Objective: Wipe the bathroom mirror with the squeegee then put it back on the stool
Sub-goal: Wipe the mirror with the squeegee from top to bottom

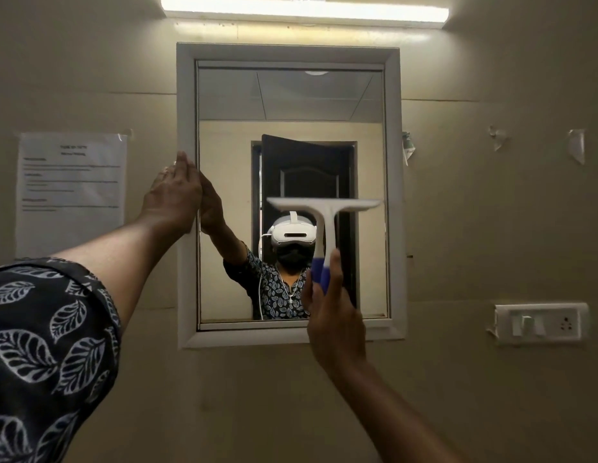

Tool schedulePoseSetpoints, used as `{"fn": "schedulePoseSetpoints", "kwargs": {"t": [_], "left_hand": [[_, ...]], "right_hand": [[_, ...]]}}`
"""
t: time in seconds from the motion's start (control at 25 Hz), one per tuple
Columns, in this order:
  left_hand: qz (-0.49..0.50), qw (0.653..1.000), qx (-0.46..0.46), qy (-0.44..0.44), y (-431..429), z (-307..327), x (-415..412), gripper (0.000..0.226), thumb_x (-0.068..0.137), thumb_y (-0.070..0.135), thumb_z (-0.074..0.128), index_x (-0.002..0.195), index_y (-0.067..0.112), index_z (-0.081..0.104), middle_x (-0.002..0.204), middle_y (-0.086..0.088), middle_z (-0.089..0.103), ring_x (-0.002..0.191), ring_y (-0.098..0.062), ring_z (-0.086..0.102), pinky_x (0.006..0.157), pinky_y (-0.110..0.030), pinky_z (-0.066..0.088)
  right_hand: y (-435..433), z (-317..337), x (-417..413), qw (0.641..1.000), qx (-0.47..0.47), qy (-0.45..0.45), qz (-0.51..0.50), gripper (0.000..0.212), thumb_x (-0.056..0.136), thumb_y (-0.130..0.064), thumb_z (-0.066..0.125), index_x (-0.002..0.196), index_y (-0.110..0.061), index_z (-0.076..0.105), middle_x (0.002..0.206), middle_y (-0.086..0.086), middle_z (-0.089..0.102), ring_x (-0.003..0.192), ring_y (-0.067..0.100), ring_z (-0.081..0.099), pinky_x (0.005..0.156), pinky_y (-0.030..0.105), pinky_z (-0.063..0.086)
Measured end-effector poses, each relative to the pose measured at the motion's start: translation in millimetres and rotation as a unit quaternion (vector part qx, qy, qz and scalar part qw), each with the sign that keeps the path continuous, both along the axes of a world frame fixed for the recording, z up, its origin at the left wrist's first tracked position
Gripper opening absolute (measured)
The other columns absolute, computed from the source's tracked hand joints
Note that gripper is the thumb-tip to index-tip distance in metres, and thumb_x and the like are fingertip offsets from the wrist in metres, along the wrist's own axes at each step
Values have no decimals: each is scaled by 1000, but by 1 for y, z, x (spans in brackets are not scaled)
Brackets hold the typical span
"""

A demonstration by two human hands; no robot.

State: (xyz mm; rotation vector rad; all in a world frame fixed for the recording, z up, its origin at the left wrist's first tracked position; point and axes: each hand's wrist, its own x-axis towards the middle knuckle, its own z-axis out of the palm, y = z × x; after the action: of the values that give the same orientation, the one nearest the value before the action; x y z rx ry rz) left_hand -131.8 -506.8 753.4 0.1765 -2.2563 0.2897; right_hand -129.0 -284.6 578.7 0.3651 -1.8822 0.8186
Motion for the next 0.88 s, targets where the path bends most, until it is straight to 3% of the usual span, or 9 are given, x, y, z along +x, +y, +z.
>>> {"fn": "schedulePoseSetpoints", "kwargs": {"t": [0.08,0.2,0.28,0.36,0.4,0.44,0.64,0.76,0.88], "left_hand": [[-2,1000,-1,0,0,0,1,109,72,-1,76,150,-4,-1,157,-24,-2,145,-38,12,119,-41,16],[-4,1000,-3,8,1,0,1,103,75,-4,72,150,-4,0,157,-23,-2,146,-38,12,119,-41,16],[-4,1000,-4,15,2,0,0,97,79,-5,67,150,-4,-1,157,-24,-2,146,-38,11,119,-40,15],[-5,1000,-1,17,3,-1,0,94,82,-5,64,150,-5,0,157,-24,-3,146,-38,11,119,-40,14],[-4,1000,-1,16,3,-1,0,94,82,-4,65,150,-4,-1,157,-24,-3,146,-38,10,119,-40,14],[-4,1000,-1,15,2,-1,0,95,81,-4,65,150,-4,0,157,-24,-3,146,-37,10,119,-40,14],[-3,1000,-5,17,1,-1,-2,95,81,-3,65,150,-4,0,157,-24,-3,146,-38,10,119,-41,14],[0,1000,-6,17,2,-2,-3,95,82,-3,65,150,-4,-1,157,-24,-4,146,-38,8,120,-41,14],[-2,1000,-6,12,1,-1,-4,97,80,-5,66,150,-4,-1,157,-24,-5,146,-38,9,119,-42,14]], "right_hand": [[2,-41,10,999,-1,-37,19,69,97,-32,34,139,-41,-20,88,0,58,54,3,49,46,10,36],[0,-94,28,991,-34,-123,34,75,93,-30,46,139,-45,-11,83,-5,61,54,3,53,48,8,40],[-11,-79,48,999,-13,-30,43,92,85,-12,63,138,-50,-2,86,10,70,57,11,63,51,8,47],[-21,-39,61,993,-28,58,103,84,89,-10,57,144,-44,3,95,30,67,75,26,69,57,28,58],[-21,-11,65,988,-12,70,140,62,98,-23,42,145,-41,6,105,34,63,89,35,67,75,25,57],[-16,8,71,989,-19,56,136,49,99,-40,31,144,-42,10,109,31,63,93,37,65,73,23,51],[20,128,66,988,-38,112,96,48,100,-20,35,144,-11,19,77,15,60,54,24,58,46,29,51],[23,213,50,990,-45,128,25,47,100,-20,35,143,-13,19,67,-5,47,48,8,48,39,15,43],[29,232,25,999,-35,31,4,35,101,-27,31,135,-22,25,73,0,50,53,14,51,45,21,44]]}}
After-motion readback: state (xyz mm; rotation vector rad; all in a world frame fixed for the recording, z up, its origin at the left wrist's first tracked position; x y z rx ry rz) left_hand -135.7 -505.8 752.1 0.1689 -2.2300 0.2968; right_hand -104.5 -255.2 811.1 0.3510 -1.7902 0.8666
